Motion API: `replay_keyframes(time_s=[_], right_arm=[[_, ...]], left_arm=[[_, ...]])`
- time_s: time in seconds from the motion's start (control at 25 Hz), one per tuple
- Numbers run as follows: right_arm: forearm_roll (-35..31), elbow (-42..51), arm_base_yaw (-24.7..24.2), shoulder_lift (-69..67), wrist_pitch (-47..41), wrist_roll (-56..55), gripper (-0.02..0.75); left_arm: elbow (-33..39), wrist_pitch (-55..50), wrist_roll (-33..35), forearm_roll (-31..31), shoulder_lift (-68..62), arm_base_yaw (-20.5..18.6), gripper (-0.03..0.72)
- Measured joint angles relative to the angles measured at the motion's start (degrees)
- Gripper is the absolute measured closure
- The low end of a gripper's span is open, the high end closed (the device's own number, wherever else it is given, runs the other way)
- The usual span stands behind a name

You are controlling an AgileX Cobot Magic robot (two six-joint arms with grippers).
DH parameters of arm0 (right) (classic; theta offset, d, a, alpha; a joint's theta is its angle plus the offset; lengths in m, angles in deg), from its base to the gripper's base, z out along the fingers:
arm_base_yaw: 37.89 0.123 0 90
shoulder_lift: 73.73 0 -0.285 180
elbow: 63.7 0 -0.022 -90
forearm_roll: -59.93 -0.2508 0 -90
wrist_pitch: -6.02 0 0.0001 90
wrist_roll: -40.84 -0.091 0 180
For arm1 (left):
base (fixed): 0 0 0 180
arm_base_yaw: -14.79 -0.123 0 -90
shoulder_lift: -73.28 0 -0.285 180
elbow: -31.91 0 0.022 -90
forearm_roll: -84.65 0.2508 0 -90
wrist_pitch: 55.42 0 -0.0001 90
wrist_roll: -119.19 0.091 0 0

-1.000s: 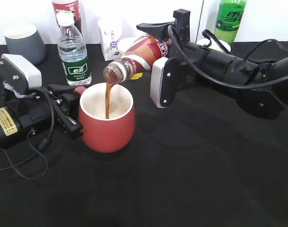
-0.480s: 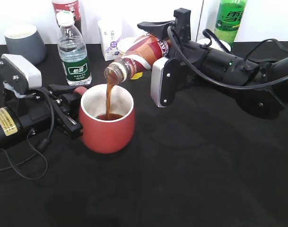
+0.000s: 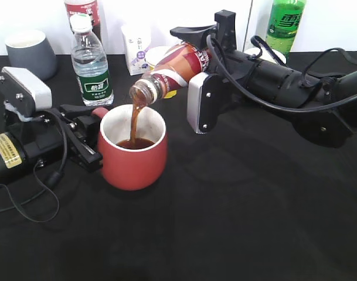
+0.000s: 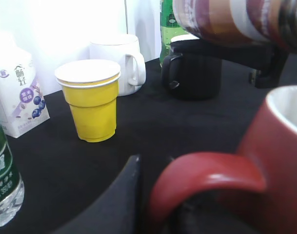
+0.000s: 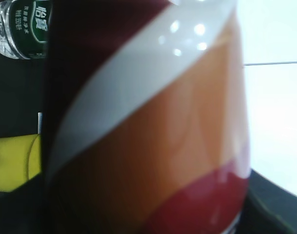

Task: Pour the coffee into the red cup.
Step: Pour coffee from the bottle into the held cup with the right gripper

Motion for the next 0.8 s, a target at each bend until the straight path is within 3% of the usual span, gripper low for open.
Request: replay_keyframes(time_s=[0.8], right_arm=[[0.0,0.0,0.0,0.0,0.05,2.25,0.209]], left_arm=[[0.0,0.0,0.12,0.0,0.0,0.0,0.571]])
